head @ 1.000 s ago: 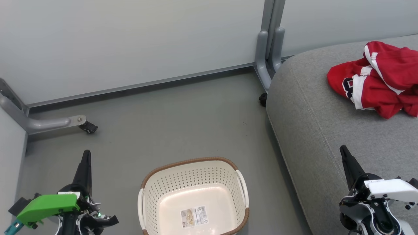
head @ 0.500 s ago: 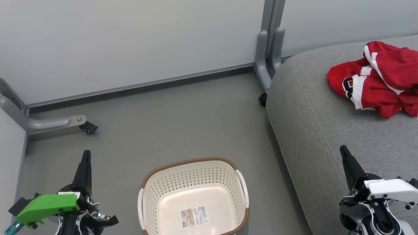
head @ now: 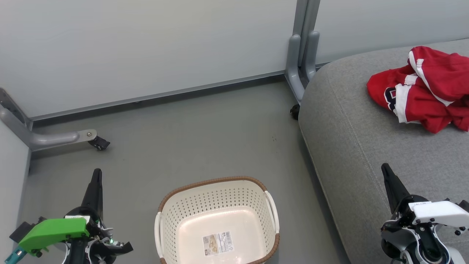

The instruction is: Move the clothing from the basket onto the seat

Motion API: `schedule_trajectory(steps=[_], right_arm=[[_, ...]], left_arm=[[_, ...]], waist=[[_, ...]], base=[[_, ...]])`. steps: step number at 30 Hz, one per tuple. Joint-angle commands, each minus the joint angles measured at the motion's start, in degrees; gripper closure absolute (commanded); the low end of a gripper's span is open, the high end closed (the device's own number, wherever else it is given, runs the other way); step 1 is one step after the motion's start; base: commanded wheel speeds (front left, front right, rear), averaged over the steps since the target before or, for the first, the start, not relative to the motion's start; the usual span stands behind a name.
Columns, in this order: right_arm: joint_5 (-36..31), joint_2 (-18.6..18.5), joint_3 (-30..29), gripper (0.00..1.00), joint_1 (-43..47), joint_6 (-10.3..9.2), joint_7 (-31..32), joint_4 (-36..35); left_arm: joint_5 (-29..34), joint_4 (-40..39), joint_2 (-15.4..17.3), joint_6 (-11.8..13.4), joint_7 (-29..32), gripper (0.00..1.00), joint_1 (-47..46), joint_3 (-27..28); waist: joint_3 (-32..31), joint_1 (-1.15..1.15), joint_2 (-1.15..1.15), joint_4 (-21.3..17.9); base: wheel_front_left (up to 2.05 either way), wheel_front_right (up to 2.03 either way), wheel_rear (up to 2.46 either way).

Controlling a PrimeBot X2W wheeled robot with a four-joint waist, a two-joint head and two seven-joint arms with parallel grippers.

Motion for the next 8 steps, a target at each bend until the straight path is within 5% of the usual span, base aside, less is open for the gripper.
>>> schedule_trajectory(steps=[1,8], right_arm=[[0.09,-0.22,-0.15,1.0,-0.47,-0.02,0.24,0.13],[0.09,-0.22,-0.15,1.0,-0.47,-0.02,0.24,0.13]], left_arm=[[0.06,0.04,-0.01,-0.22,0.23,1.0,-0.62,0.17],[0.06,0.04,-0.01,-0.22,0.24,1.0,-0.62,0.18]], waist=[[0.0,0.0,0.0,0.0],[0.0,0.0,0.0,0.0]], base=[[0.0,0.0,0.0],[0.0,0.0,0.0]])
